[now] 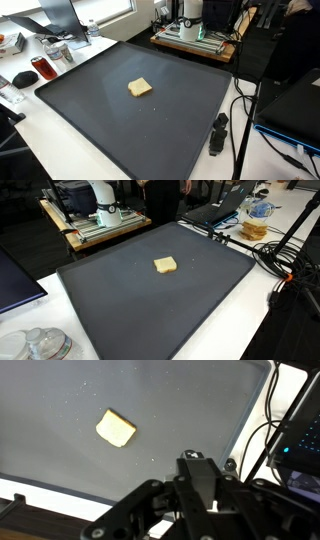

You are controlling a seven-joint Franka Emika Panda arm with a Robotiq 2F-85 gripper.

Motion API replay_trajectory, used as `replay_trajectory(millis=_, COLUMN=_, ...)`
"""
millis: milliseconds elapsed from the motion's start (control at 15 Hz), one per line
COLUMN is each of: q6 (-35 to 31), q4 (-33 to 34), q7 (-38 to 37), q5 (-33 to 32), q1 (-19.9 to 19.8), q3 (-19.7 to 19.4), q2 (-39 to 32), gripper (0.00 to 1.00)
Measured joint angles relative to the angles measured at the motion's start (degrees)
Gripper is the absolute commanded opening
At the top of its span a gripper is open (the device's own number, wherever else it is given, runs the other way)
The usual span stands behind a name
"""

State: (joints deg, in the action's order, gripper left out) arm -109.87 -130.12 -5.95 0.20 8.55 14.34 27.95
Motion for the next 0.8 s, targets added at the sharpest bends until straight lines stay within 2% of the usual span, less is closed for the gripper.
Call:
replay_trajectory(millis=333, q6=-2.11, q4=1.40, q7=-1.15, q5=0.00, q1=-0.93, q3=-0.79, q2=-3.59, gripper=0.05)
replay_trajectory(millis=800, q6=-7.90, q4=8.63, q7=-4.95, q5=-2.73, q1=-4.16, q3=-3.58, q2=-21.89, gripper=0.05)
